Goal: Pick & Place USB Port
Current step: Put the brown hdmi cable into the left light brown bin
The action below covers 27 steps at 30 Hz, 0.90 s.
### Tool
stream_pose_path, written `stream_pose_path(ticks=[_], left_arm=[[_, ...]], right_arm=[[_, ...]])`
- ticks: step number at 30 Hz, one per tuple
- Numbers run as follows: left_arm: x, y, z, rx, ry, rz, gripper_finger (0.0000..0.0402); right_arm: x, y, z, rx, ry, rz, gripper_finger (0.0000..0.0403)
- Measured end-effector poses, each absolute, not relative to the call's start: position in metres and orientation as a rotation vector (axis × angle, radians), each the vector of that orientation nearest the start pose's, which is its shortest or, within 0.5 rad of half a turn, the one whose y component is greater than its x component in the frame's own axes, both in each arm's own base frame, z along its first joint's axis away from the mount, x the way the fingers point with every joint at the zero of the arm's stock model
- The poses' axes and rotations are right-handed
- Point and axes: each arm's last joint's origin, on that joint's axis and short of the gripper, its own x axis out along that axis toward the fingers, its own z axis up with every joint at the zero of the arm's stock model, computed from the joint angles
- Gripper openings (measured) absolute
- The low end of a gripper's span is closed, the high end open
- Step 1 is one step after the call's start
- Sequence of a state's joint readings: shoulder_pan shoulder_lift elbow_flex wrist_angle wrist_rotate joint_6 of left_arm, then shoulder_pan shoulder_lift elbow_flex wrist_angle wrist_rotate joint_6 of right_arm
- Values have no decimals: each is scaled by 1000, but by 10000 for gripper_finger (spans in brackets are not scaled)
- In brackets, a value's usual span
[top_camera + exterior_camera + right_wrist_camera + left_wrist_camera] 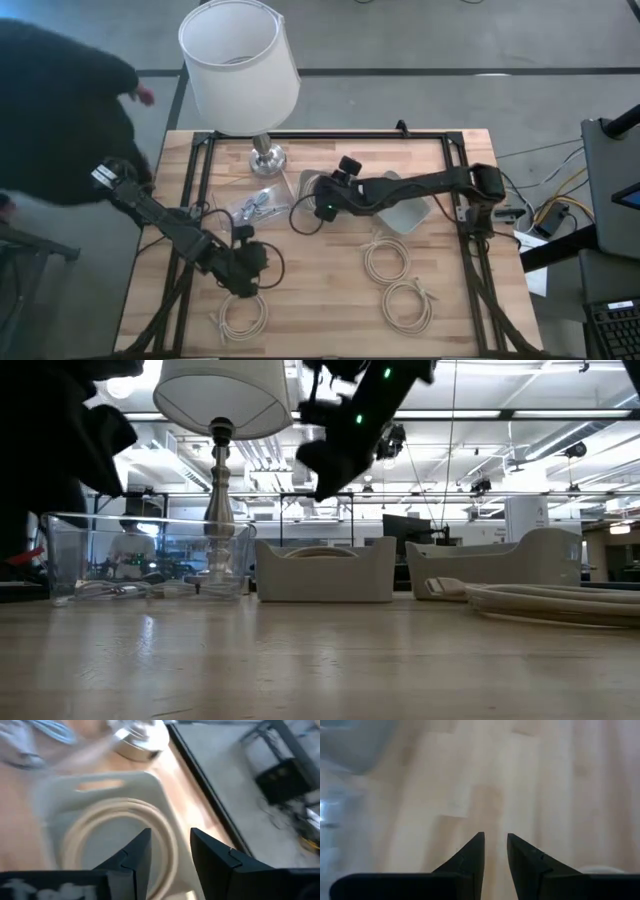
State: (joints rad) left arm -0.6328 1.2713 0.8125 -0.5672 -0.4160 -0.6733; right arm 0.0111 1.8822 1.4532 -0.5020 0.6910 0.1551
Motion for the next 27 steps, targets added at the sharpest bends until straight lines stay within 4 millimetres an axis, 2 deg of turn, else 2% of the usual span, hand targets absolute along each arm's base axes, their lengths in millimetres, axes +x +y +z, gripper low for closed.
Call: stream_pose_path(ticks=[7,14,20,27], left_arm=[[188,-144,195,-210,912,-88,85],[167,-145,163,-279,1019,-128,85],[151,-149,145,-209,1024,-256,85],[150,-150,143,-216,1005,-261,85]], right_arm=[[399,18,241,-205,822,-602,116],[397,41,241,-203,810,-560,117],[396,46,242,-182,799,-560,123],[396,46,242,-169,795,-566,121]])
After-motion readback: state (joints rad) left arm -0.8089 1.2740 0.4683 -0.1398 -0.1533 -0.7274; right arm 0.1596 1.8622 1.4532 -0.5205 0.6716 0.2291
